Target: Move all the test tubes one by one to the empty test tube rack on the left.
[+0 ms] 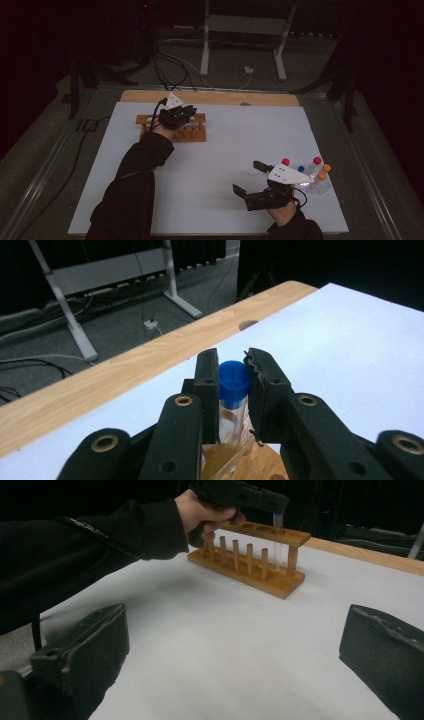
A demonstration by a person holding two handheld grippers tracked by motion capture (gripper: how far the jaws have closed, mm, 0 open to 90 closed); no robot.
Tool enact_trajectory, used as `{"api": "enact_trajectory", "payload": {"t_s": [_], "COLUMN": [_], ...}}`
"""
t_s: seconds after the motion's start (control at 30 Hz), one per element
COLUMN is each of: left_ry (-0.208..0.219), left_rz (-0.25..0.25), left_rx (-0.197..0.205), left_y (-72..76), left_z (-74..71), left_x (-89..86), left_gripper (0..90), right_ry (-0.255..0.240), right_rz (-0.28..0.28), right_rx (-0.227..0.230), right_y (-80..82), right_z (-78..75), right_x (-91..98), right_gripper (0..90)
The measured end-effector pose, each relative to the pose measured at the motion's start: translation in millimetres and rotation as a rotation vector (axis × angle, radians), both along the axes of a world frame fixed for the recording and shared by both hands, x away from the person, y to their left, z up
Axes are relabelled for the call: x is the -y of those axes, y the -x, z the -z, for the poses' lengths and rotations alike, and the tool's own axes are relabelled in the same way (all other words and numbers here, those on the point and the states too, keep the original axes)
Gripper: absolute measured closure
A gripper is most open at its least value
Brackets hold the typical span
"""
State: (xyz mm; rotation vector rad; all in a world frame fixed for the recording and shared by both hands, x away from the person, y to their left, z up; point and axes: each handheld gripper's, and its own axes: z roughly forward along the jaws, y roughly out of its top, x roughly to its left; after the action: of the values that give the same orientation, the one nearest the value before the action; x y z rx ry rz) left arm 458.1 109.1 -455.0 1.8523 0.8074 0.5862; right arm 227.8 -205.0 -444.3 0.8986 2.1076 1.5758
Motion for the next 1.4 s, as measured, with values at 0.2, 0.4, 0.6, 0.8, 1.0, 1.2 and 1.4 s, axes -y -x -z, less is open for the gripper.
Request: {"api": "enact_trajectory", "payload": {"t_s": [0.2,0.4,0.6,0.8,1.0,1.2,1.4], "left_ry": [-0.023,-0.029,-0.014,0.019,0.072,0.102,0.093], "left_rz": [0.005,0.022,0.03,0.061,0.164,0.239,0.301], "left_rx": [0.004,-0.013,-0.012,-0.013,-0.033,-0.04,-0.05], "left_y": [-0.5,-1.7,6.7,23.4,48.7,81.4,116.9], "left_z": [4.5,2.8,-10.1,-27.4,-33.7,-28.4,-18.4], "left_x": [2.9,2.0,1.1,-3.7,-13.2,-21.9,-28.8], "left_gripper": [77.4,75.9,45.9,11.6,1.9,1.5,1.5], "right_ry": [-0.005,-0.003,-0.006,-0.005,0.016,0.042,0.062], "right_rz": [-0.01,-0.017,0.0,0.035,0.127,0.228,0.318], "right_rx": [-0.009,-0.003,0.016,0.036,0.068,0.069,0.039], "right_y": [0.0,1.1,1.9,2.3,6.8,12.5,19.7], "right_z": [0.1,-3.1,-10.7,-22.5,-32.4,-31.1,-19.4], "right_x": [-0.5,-0.6,4.1,19.2,44.8,67.6,90.3], "right_gripper": [0.0,0.0,0.0,0.0,0.0,0.0,2.0]}}
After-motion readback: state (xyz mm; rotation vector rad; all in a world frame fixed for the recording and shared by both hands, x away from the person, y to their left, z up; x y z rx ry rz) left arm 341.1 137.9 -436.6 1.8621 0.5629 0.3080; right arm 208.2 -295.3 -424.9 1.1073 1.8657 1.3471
